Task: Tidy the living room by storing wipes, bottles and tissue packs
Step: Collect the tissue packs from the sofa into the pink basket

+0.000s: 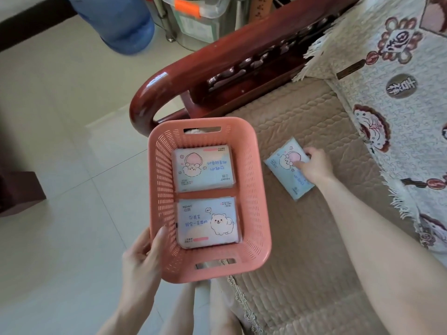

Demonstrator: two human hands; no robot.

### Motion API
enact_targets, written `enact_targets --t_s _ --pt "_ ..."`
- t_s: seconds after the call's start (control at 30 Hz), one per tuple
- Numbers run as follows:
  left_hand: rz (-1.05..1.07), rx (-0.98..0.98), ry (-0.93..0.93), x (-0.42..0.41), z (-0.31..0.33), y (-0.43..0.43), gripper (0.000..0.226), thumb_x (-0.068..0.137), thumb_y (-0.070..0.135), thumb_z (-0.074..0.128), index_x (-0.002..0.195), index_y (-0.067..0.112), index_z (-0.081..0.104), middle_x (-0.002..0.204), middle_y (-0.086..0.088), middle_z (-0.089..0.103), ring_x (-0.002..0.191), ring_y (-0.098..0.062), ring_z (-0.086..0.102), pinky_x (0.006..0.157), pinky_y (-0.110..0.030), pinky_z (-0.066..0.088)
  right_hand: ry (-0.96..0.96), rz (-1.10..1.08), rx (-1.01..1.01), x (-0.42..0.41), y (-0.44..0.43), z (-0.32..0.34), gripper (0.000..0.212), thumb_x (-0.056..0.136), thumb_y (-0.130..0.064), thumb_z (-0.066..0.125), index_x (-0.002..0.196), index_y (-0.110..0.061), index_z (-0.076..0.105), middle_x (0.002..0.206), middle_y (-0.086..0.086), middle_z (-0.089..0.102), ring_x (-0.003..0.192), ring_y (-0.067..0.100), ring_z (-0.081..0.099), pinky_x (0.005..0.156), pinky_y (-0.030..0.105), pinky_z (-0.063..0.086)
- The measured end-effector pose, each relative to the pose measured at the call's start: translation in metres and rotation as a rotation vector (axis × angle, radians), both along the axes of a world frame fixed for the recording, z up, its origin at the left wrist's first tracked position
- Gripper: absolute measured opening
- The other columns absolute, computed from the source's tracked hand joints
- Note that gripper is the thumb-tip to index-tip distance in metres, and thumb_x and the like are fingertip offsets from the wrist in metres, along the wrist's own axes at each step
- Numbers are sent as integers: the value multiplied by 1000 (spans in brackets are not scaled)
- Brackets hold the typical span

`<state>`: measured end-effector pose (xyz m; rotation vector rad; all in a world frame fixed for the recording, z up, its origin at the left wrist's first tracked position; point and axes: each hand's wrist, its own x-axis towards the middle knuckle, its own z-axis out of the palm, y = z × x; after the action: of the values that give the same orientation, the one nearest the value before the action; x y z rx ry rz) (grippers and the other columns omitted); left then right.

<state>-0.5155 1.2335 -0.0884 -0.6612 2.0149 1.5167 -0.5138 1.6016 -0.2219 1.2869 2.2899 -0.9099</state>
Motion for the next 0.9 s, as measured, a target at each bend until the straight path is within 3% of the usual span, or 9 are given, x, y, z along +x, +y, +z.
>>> enact_targets --t_s 0.1,0.27,0.37,0.47,0.57,0.73,0.9 --pt "6 30 4 0 2 0 22 95 22 57 100 32 75 95 2 77 79 -10 71 65 -20 57 123 -122 -159 6 -2 10 20 84 -8 69 104 -4 66 90 12 66 71 21 59 63 30 45" --pt "22 29 6 4 8 -3 23 95 21 56 95 33 75 94 1 77 78 -11 70 65 -22 58 248 -246 -338 9 -9 38 9 87 -11 68 96 -10 68 75 -3 65 61 8 61 50 17 49" --pt "8 38 18 8 17 -7 24 96 22 55 93 35 75 92 1 77 79 -13 68 69 -28 56 339 -249 -382 4 -14 72 1 87 -14 69 88 -14 69 75 -3 67 58 5 64 55 21 50" --pt "23 47 44 12 27 -13 25 97 20 55 86 32 75 83 1 76 69 -12 66 58 -22 54 412 -206 -385 -6 -20 112 8 86 -17 70 81 -23 69 79 -1 69 67 12 64 64 30 50" --pt "69 41 67 17 35 -20 26 96 16 56 78 23 73 76 -2 73 66 -14 62 59 -27 50 477 -151 -386 -16 -29 158 1 84 -23 72 84 -24 72 74 -9 73 64 5 67 59 23 53" --pt "119 61 89 24 45 -34 22 96 8 55 81 15 70 67 6 71 57 2 60 51 -12 47 506 -40 -472 -32 -67 219 2 82 -24 73 84 -25 73 74 -11 75 65 3 69 54 16 52" --pt "158 48 106 27 58 -71 20 96 12 55 81 8 67 62 9 67 58 -4 53 52 -17 44 420 192 -555 -53 -154 252 14 82 -22 74 95 -16 74 78 -7 75 65 0 67 52 11 46"
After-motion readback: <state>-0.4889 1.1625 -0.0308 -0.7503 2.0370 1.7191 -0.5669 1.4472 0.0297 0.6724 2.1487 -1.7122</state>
